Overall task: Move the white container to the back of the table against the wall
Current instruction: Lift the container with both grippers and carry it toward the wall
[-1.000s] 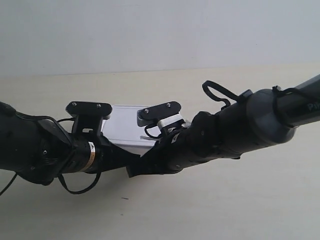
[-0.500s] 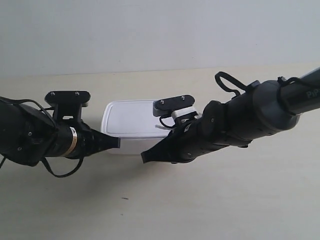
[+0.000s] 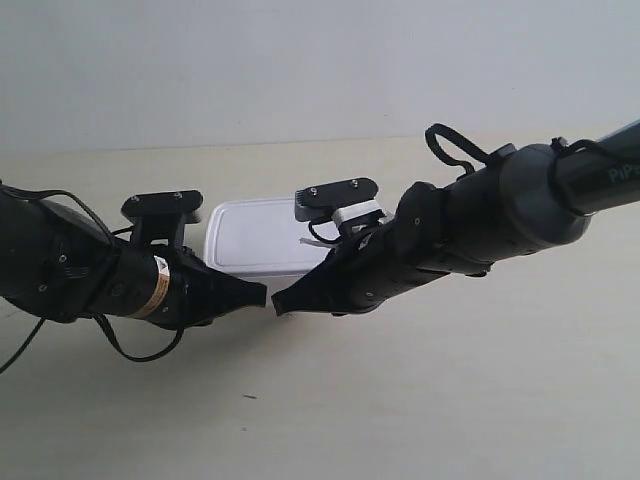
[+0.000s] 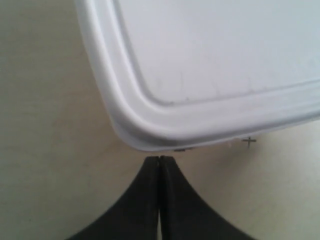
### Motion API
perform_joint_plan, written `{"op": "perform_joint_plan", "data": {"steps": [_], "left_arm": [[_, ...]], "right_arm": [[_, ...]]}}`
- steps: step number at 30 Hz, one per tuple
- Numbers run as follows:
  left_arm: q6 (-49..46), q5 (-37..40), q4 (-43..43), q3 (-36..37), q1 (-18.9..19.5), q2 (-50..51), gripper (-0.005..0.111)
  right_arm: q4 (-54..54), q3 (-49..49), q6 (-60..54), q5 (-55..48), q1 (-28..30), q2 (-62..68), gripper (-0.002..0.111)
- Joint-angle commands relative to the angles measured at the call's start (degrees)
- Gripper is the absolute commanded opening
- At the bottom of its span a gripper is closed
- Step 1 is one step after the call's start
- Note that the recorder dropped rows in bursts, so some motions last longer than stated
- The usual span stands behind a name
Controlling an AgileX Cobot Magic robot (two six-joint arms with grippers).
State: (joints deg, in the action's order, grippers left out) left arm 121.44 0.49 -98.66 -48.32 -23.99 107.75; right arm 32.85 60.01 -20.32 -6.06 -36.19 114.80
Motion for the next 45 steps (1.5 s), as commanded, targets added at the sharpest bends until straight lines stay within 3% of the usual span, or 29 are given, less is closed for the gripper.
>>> {"op": "perform_joint_plan", "data": {"steps": [1, 24, 30, 45], "left_arm": [[0.2, 2.0, 0.3, -0.3, 0.0, 0.0, 0.0], [0.2, 4.3, 0.3, -7.4, 0.1, 5.2, 0.0], [0.0, 5.3, -0.8, -9.1, 0.1, 5.7, 0.0], [-1.1, 5.6, -1.2, -14.3, 0.1, 9.4, 0.0]], "right_arm": [[-0.6, 0.4, -0.7, 1.7, 0.2, 0.0, 0.0], [-3.1, 0.4, -0.7, 3.7, 0.3, 0.0, 0.0], [-3.5, 0.5, -1.6, 4.1, 2.7, 0.0, 0.0], [-3.5, 9.1, -4.0, -0.7, 3.9, 6.0, 0.0]]}}
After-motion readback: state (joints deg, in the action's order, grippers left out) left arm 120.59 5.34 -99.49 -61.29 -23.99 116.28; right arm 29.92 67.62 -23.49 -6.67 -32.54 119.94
